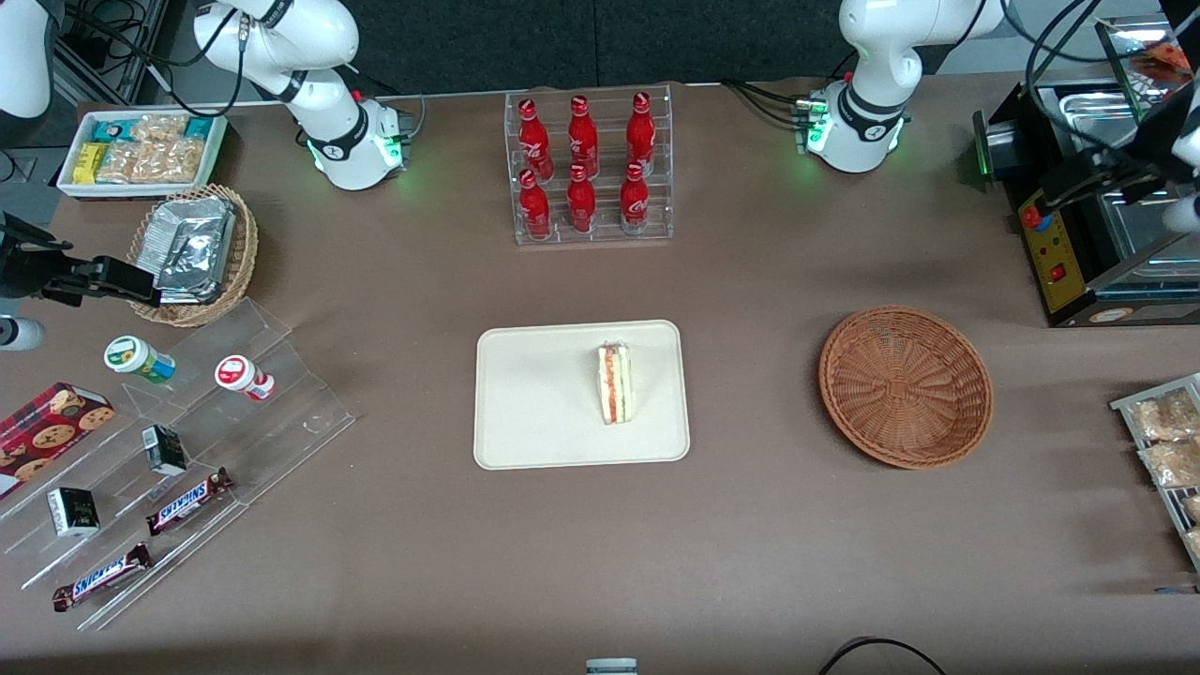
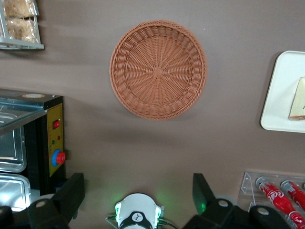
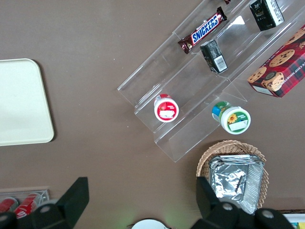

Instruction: Place sandwich from basket to tray

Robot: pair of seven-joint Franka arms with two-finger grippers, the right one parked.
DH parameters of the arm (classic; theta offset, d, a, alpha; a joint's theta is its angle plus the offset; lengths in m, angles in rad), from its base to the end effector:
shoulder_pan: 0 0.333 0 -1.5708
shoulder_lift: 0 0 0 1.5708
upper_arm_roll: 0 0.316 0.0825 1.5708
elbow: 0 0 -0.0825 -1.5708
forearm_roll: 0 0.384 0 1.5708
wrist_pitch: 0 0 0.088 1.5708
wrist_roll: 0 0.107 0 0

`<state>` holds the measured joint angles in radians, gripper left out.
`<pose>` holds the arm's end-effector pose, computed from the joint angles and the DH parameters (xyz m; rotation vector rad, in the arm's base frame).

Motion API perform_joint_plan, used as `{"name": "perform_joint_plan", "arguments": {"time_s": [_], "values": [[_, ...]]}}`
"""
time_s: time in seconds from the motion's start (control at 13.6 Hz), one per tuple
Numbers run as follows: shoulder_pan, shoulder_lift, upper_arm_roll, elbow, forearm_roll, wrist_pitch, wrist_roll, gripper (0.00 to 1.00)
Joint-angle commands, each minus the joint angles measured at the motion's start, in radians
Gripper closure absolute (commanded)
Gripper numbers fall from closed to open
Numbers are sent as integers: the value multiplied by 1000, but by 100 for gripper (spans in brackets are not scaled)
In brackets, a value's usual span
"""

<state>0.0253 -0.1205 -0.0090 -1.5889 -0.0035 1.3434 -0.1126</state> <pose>0.4914 0.0073 0.6608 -3.1254 -0.2010 0.1960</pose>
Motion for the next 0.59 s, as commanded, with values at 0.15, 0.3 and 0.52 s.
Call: {"name": "perform_joint_plan", "arguments": {"time_s": [0.15,0.3,0.52], "values": [[-47,-80,37,-106,-9,79,13,0],[-47,-56,34,-83,-6,79,11,0],[-48,-10,32,-14,-10,54,11,0]]}}
